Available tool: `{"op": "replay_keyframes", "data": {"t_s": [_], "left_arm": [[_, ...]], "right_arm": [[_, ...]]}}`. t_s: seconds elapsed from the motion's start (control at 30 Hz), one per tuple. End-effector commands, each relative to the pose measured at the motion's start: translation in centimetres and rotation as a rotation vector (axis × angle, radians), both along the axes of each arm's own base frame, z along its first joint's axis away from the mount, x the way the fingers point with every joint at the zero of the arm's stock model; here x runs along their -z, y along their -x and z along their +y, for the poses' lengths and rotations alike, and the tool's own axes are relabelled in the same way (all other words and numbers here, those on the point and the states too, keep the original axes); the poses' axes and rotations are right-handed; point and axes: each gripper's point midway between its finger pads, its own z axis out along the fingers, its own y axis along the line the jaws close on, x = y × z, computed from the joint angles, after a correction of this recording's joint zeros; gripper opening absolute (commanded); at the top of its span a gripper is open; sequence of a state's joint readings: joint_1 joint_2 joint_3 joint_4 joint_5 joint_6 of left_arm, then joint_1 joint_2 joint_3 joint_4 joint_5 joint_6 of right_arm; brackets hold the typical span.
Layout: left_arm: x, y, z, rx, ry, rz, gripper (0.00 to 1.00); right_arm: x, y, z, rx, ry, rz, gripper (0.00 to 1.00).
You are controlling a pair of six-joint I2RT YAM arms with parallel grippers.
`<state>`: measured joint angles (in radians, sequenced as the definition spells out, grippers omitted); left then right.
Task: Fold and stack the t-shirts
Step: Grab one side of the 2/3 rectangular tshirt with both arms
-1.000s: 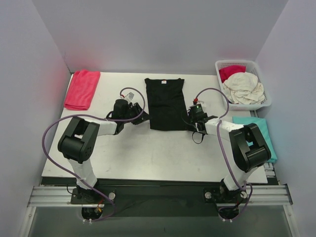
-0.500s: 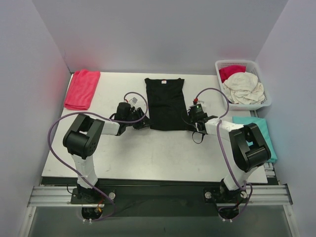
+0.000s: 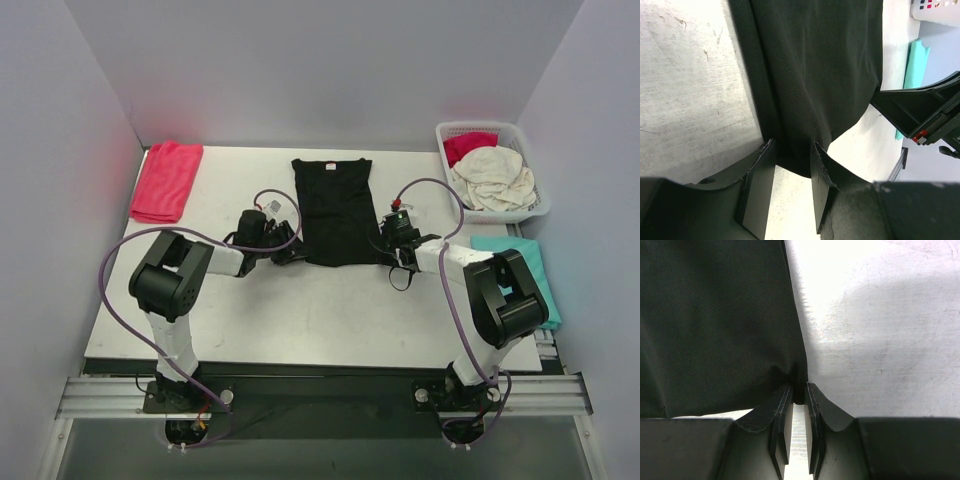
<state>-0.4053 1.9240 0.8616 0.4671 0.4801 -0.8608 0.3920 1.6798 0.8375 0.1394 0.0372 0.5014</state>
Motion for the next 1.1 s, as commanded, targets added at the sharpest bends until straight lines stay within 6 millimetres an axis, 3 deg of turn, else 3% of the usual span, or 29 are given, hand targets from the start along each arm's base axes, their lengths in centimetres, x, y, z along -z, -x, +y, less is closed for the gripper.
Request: {"op": "replay_keyframes", "data": {"t_s": [0.0, 0.33, 0.7, 0.83, 0.97, 1.07], "left_arm": [[-3.4, -0.4, -0.9, 0.024, 0.065, -0.084, 0.44], [-4.8, 0.1, -1.1, 0.040, 0.075, -0.112, 0.51], [-2.0, 2.3, -1.7, 0.074, 0.021, -0.055, 0.53], [-0.8, 2.6, -1.2, 0.060, -0.029, -0.036, 0.46], [0.6, 2.5, -0.3, 0.035, -0.093, -0.030, 0.32], [1.6, 2.3, 0.3, 0.012, -0.130, -0.024, 0.30]], "right_arm": [[0.5, 0.0, -0.1, 0.014, 0.009, 0.022, 0.16], [0.6, 0.3, 0.0, 0.013, 0.012, 0.027, 0.16], [0.7, 0.3, -0.3, 0.028, 0.022, 0.026, 0.16], [0.7, 0.3, -0.3, 0.032, 0.021, 0.029, 0.16], [0.8, 0.4, -0.3, 0.032, 0.018, 0.032, 0.15], [1.0, 0.5, -0.2, 0.026, 0.015, 0.039, 0.15]]}}
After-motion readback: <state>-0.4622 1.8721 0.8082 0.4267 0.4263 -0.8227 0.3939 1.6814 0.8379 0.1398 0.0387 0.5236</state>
